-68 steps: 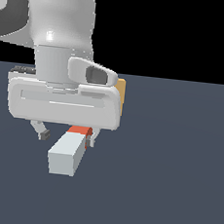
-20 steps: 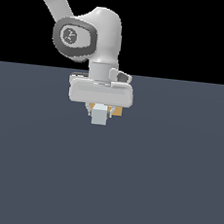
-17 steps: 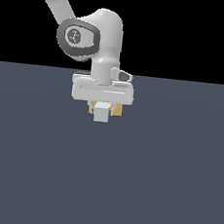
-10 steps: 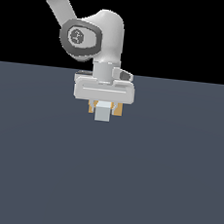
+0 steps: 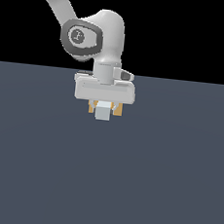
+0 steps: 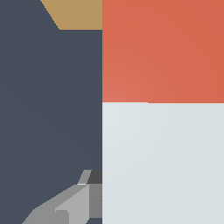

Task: Insert the peg into the horizontal hole in a box.

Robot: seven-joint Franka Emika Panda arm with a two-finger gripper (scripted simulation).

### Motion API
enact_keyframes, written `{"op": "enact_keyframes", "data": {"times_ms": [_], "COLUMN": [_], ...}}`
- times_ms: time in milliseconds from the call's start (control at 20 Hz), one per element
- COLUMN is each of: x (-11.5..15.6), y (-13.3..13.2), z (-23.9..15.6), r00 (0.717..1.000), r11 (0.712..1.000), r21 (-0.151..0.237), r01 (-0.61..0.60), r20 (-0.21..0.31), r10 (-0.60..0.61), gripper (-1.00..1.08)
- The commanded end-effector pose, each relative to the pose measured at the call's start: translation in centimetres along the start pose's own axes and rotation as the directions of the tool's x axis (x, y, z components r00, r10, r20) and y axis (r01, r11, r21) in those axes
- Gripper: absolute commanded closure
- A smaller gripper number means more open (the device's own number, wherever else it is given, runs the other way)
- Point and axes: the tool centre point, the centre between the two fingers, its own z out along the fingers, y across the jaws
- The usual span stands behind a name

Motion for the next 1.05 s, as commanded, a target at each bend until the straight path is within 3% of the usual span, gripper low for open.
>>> {"op": "enact_keyframes", "data": {"times_ms": [0,650,1000], "x": [0.4,8.2,9.0], "y": [0.1,0.1,0.2], "z": [-0.1,-0.3,-0.4], "r00": [1.000,1.000,1.000], "r11": [1.000,1.000,1.000], "r21": [-0.003,-0.006,-0.007], "r01": [0.001,0.001,0.001], "r20": [-0.001,-0.002,-0.002], "r10": [-0.001,-0.001,-0.001], "gripper": [1.08,1.08,1.08]}}
